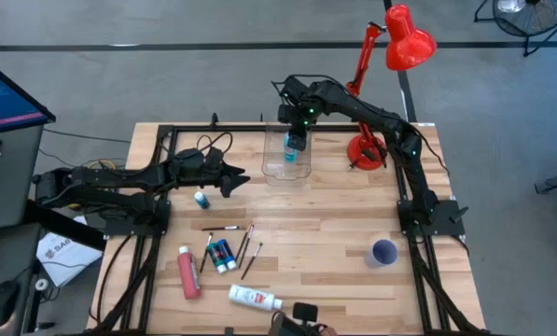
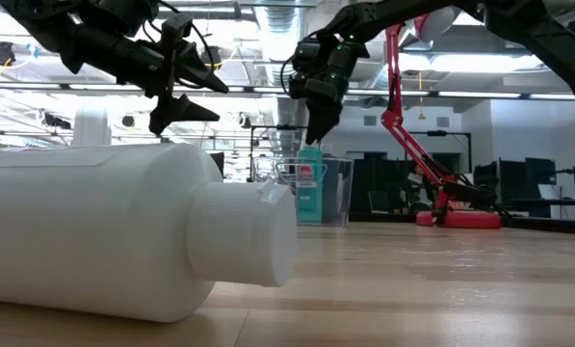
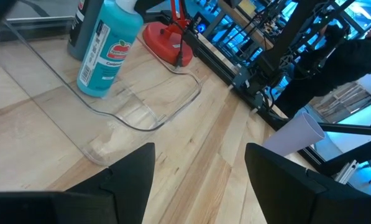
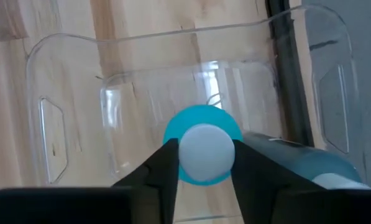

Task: Pick & Place Paint Supplies
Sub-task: Adjust the light blue paint bottle, then put the silver paintbrush into the purple cup

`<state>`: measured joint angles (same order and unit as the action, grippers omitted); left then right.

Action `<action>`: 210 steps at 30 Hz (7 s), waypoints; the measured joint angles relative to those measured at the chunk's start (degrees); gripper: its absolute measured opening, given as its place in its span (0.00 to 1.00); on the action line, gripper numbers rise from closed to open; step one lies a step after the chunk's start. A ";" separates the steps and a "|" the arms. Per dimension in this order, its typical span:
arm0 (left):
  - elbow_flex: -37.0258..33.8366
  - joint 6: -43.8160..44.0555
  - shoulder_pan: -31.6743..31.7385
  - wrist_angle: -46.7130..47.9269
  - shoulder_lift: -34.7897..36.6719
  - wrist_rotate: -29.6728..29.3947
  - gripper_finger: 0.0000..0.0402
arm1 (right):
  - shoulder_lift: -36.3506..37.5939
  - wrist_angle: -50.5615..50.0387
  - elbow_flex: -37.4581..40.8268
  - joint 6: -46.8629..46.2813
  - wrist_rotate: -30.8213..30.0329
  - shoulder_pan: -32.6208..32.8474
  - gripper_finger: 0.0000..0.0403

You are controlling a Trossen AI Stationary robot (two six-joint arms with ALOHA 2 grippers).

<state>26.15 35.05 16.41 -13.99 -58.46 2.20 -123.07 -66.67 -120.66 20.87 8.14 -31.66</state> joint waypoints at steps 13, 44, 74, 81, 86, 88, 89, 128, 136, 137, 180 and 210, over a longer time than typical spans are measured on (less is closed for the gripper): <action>0.00 -0.04 0.01 -0.01 0.00 0.02 0.61 | 0.00 4.55 0.00 0.12 -8.63 -0.40 0.31; 0.00 0.36 0.02 -0.01 0.00 0.02 0.61 | 0.02 4.49 -0.02 -1.39 -8.34 -2.65 0.43; 0.00 0.37 0.08 -0.33 0.00 -0.35 0.61 | 0.02 7.10 -2.65 -3.83 -8.65 -3.36 0.62; 0.00 0.79 0.12 -0.48 0.00 -0.44 0.61 | 0.02 6.91 -8.64 -4.26 -8.65 -3.81 0.62; 0.09 -0.11 0.17 -0.71 1.06 -0.20 0.61 | 0.06 5.78 -14.48 -7.29 -7.90 -2.29 0.62; 0.29 -0.09 0.11 -0.53 1.79 0.34 0.61 | 1.25 6.29 -13.87 -8.59 -5.75 -0.92 0.62; 0.48 -0.07 0.06 -0.38 2.32 0.90 0.61 | 1.78 5.80 -13.82 -8.86 -4.17 -0.15 0.62; 3.98 -16.43 -24.73 40.67 -0.85 -5.86 0.39 | 4.70 13.80 -13.84 -47.89 -28.17 51.28 0.62; 4.15 -19.69 -24.73 38.55 -7.97 -8.54 0.39 | 4.66 22.21 -10.67 -50.30 -36.20 55.23 0.62; 4.15 -19.99 -24.73 38.27 -8.19 -8.93 0.39 | 4.73 23.87 -9.67 -50.93 -36.46 55.56 0.62; 9.16 -22.82 -30.96 30.56 -23.15 -17.12 0.39 | 23.61 51.32 35.06 -64.59 -43.41 59.24 0.62; 9.16 -22.82 -30.96 32.35 -23.06 -18.46 0.39 | 24.13 86.09 47.11 -53.78 -19.69 52.40 0.62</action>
<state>35.31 12.23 -14.55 18.36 -81.52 -16.27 -98.93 19.42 -73.55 -32.91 -11.55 20.74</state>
